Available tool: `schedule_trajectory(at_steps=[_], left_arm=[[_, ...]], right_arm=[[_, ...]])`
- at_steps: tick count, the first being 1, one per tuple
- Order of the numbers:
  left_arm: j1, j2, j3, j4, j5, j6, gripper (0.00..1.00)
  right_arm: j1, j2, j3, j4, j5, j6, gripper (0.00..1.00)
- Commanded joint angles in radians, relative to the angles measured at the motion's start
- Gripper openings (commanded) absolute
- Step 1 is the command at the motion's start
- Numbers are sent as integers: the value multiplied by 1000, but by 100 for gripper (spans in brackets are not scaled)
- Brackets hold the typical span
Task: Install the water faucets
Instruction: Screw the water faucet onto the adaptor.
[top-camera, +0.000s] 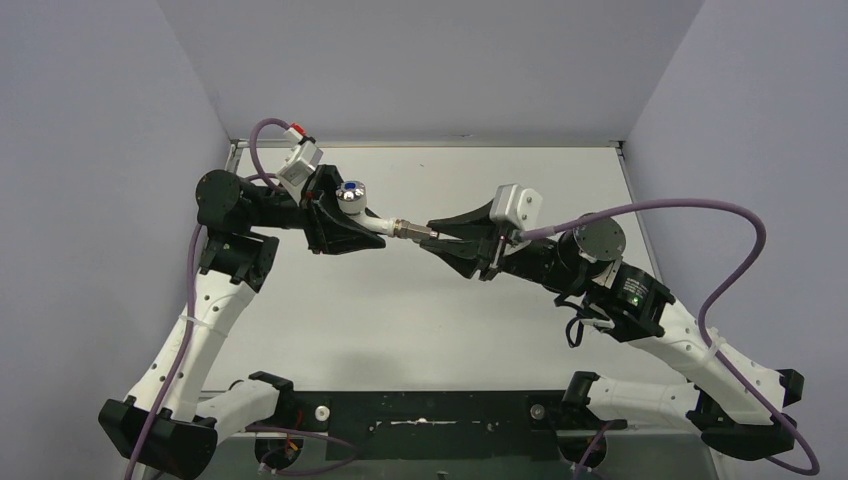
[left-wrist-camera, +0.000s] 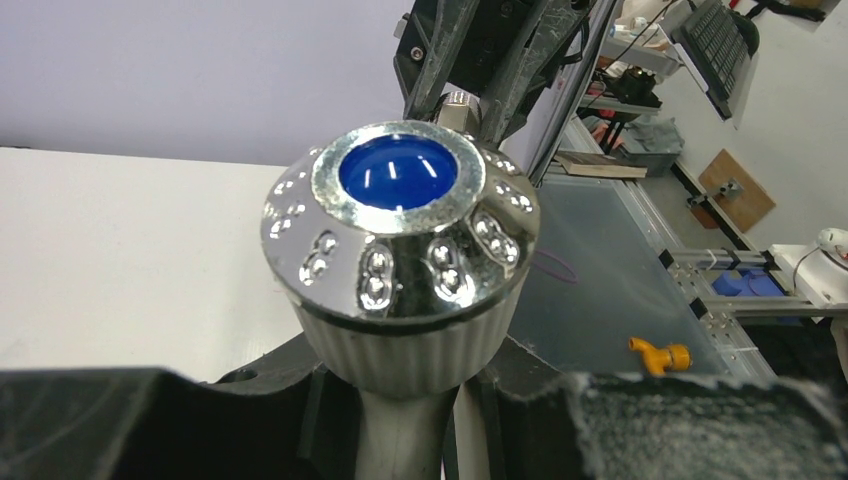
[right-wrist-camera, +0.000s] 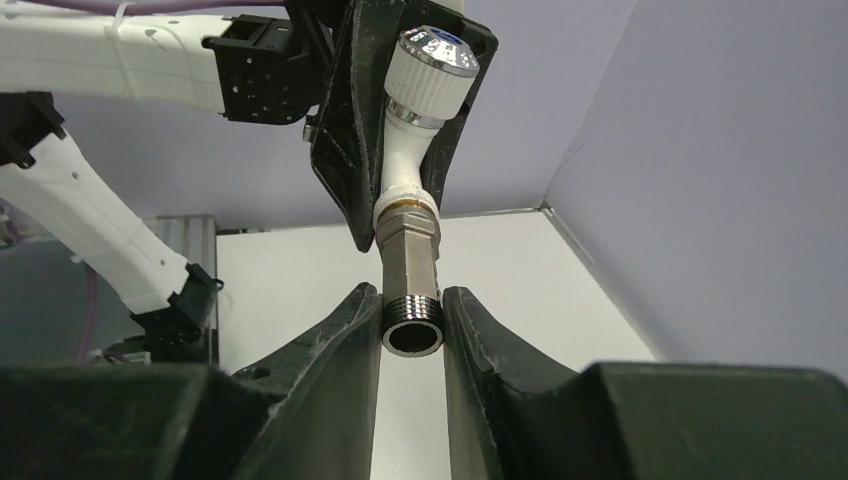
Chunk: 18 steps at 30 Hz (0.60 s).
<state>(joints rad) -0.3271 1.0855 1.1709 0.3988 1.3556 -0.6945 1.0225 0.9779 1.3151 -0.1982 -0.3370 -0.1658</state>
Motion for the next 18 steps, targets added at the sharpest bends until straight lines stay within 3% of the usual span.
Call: schedule_trajectory(at_steps=[1, 7, 18], left_arm=[[0, -15, 32, 53, 2, 18, 0], [1, -8, 34, 54, 2, 19, 0], [2, -1, 35, 54, -2, 25, 0]], right_arm=[[5, -12, 5, 74, 108, 214, 0], [6, -12, 21, 62, 140, 325, 0], [5, -12, 30, 49, 179, 378, 0]])
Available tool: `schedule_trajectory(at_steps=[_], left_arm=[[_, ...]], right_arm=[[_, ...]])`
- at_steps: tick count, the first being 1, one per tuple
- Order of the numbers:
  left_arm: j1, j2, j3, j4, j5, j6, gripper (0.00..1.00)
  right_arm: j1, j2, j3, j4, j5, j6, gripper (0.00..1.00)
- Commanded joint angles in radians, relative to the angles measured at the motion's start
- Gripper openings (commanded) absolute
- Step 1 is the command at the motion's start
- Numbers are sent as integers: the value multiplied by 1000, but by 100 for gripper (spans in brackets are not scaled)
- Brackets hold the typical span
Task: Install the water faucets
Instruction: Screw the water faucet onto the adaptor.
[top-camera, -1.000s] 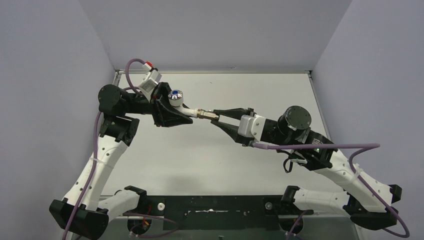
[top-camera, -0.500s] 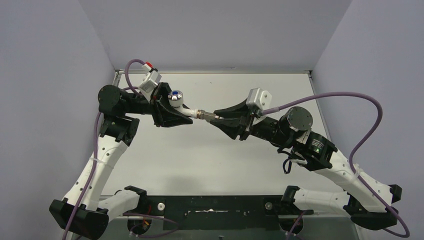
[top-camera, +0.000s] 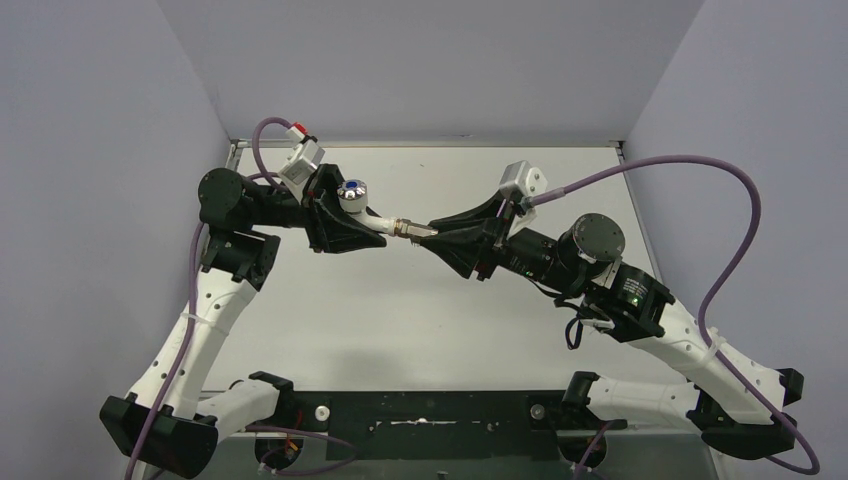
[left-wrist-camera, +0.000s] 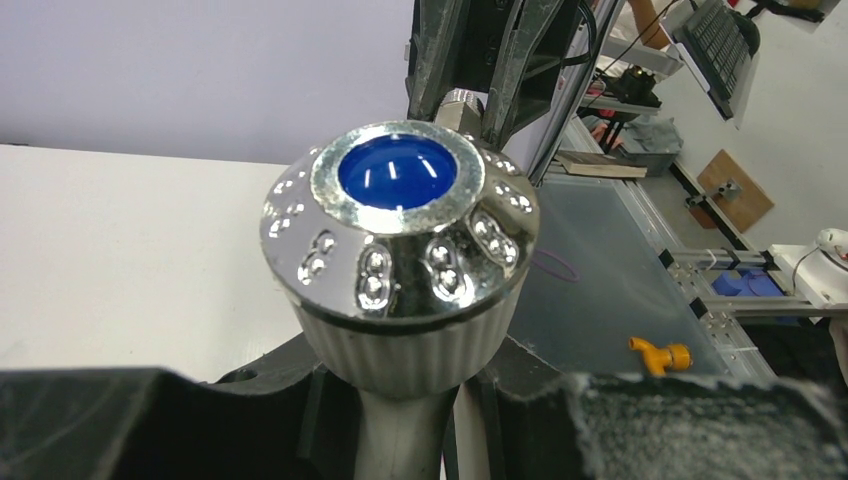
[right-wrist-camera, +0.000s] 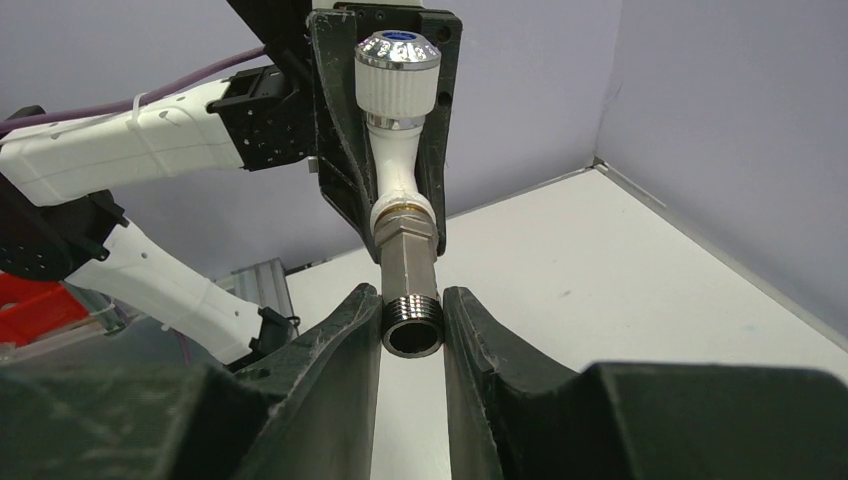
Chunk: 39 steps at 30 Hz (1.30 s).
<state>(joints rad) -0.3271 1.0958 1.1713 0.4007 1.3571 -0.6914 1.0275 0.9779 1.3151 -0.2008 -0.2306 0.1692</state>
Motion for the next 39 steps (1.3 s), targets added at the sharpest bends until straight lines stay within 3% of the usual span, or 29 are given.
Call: schedule_trajectory(at_steps=[1, 20, 28, 35, 39], left_arm=[[1, -13, 35, 51, -4, 23, 0], [2, -11, 35, 51, -10, 36, 0], [2, -11, 36, 50, -13, 42, 0], [3, -11, 39, 46, -11, 41, 0], [5, -19, 35, 39, -19, 45, 0]], right_arm=[[0, -10, 31, 49, 76, 52, 0], [0, 8, 59, 23, 125, 157, 11], [0, -14, 29, 74, 126, 234, 31], [1, -64, 2, 133, 160, 173, 46], [0, -81, -10, 147, 173, 146, 50]])
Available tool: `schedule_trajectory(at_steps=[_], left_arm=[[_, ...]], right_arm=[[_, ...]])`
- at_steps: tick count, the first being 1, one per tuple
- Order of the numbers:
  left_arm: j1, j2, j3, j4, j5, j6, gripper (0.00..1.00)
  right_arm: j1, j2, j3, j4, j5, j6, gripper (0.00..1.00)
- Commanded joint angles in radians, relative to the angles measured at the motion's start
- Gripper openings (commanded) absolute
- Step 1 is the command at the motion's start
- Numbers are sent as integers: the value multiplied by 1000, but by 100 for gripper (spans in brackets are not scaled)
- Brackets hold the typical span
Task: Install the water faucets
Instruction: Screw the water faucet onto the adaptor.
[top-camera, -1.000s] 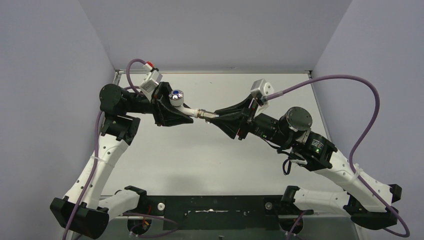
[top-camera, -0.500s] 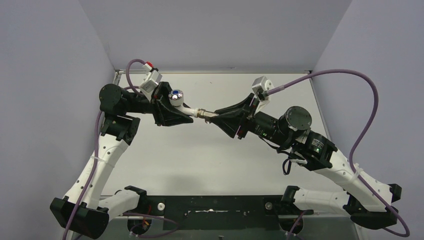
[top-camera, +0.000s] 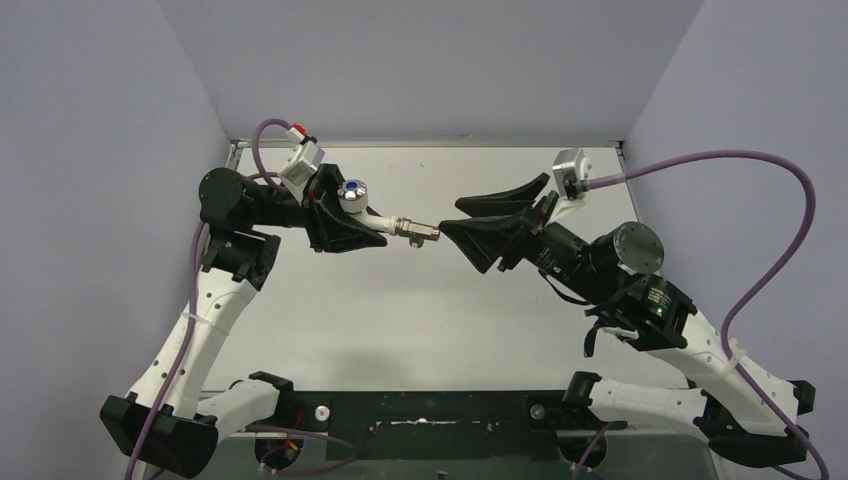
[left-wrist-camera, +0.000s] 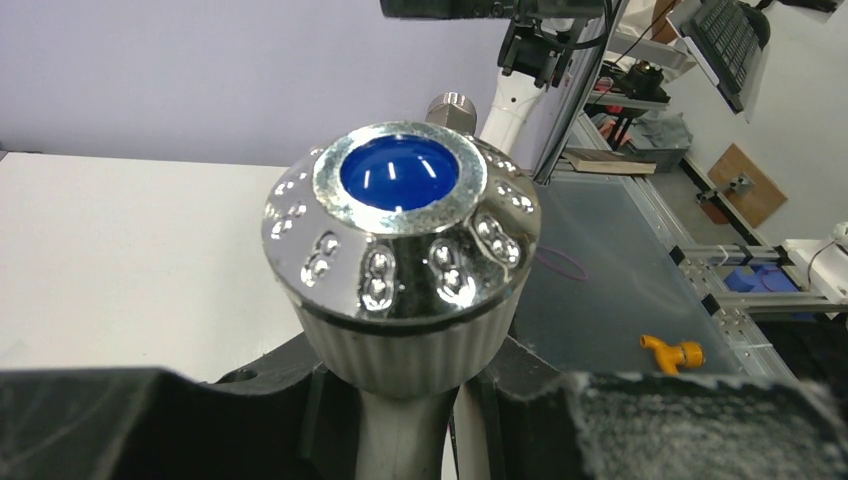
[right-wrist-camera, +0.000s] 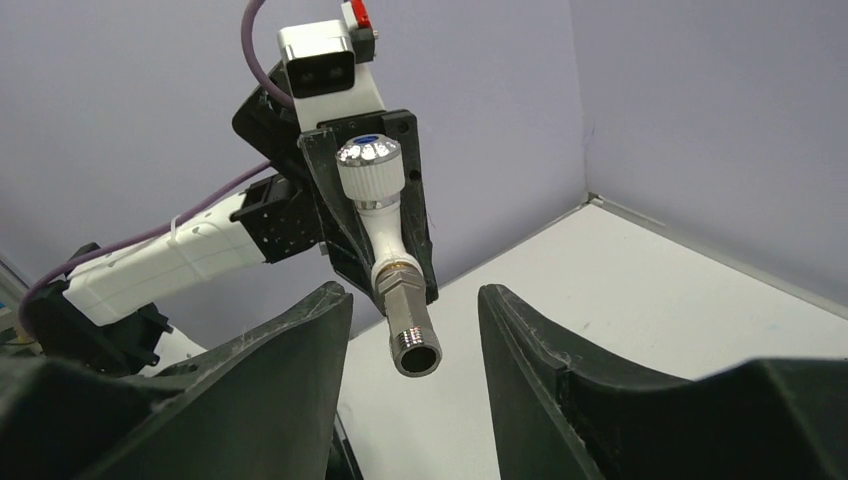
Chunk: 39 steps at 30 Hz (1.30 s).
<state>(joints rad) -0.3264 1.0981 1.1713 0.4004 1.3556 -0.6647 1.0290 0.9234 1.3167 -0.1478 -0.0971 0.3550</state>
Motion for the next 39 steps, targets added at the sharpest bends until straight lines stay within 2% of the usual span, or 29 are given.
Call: schedule_trajectory(at_steps=[1, 14, 23, 26, 29, 33, 39], left_arm=[[4, -22, 35, 39, -17, 19, 0], [4, -26, 30, 34, -17, 20, 0], [4, -33, 19, 34, -15, -8, 0], [4, -35, 15, 34, -18, -22, 0], [4, -38, 13, 35, -19, -34, 0], [4, -42, 7, 36, -22, -37, 0], [4, -39, -1, 45, -17, -37, 0]], right_arm=[[-1, -28, -13, 94, 44, -50, 51], [-1, -100, -67, 124, 53, -268, 53], [-1, -112, -9, -39, -310, -801, 54], [-1, -97, -6, -81, -366, -976, 55], [-1, -61, 14, -111, -373, -1079, 55], [-1, -15, 40, -143, -380, -1157, 55], [-1, 23, 49, -124, -389, -1178, 52]])
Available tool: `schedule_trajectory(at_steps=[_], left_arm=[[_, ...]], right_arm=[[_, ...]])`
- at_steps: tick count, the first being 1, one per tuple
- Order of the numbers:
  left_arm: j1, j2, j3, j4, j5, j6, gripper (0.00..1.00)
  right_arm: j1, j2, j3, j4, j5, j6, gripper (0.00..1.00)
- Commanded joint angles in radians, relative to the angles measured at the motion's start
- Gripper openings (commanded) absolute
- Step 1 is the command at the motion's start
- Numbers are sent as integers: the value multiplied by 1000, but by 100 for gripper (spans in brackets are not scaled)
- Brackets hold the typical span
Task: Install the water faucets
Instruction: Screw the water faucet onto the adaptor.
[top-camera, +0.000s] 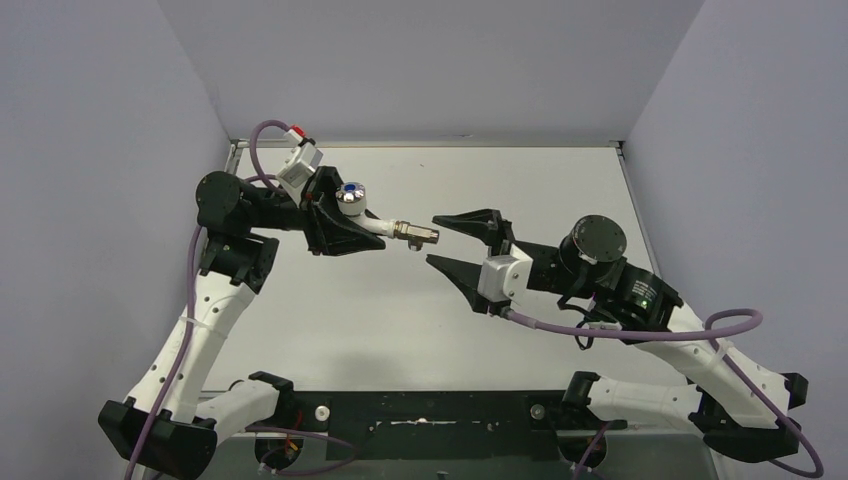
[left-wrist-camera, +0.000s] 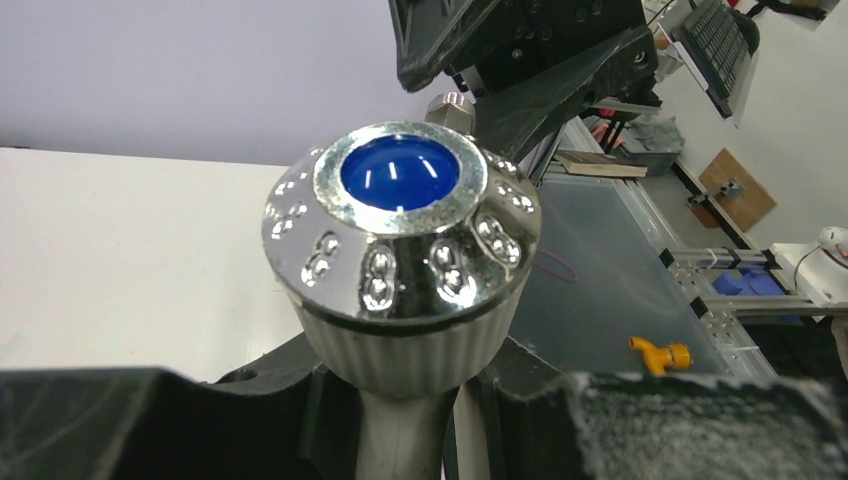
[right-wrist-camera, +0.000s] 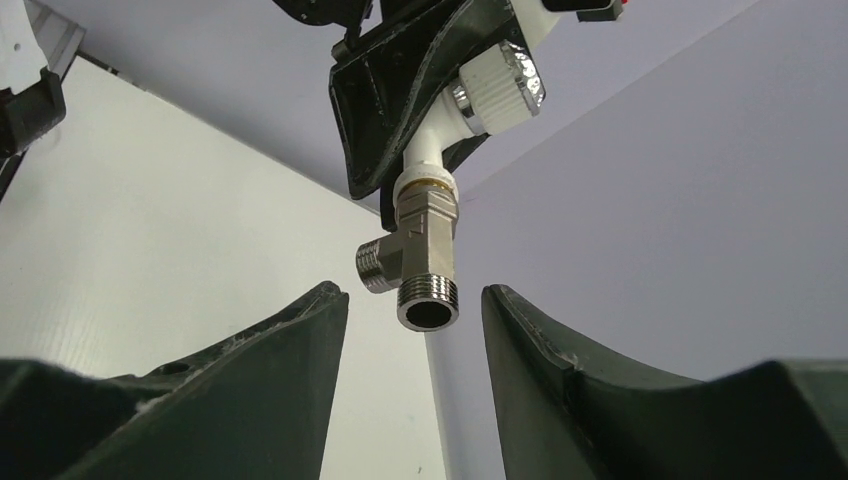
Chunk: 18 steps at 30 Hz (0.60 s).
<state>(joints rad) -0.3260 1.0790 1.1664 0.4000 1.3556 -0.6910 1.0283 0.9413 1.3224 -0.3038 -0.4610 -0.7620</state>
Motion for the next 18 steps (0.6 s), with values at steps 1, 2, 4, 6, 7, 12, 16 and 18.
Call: schedule_trajectory(at_steps=[1, 2, 4, 6, 7, 12, 16, 18], left_arm=[[4, -20, 3, 47, -18, -10, 0], [4, -19, 4, 48, -15, -10, 0], [4, -19, 4, 49, -12, -13, 0], [4, -20, 4, 48, -11, -10, 0], [4, -21, 1, 50, -11, -10, 0], [4, -23, 0, 50, -9, -9, 0], [4, -23, 1, 50, -10, -10, 0], [4, -23, 2, 50, -10, -9, 0]], right_arm=[[0, 10, 47, 33, -27, -62, 52], [0, 13, 49, 36, -27, -62, 51], [0, 19, 53, 38, -28, -63, 49], [-1, 25, 56, 38, -24, -65, 47], [-1, 26, 56, 38, -22, -65, 45], [-1, 27, 54, 39, -6, -66, 39], [0, 26, 46, 42, 6, -72, 39], [-1, 27, 44, 42, 6, -70, 39]])
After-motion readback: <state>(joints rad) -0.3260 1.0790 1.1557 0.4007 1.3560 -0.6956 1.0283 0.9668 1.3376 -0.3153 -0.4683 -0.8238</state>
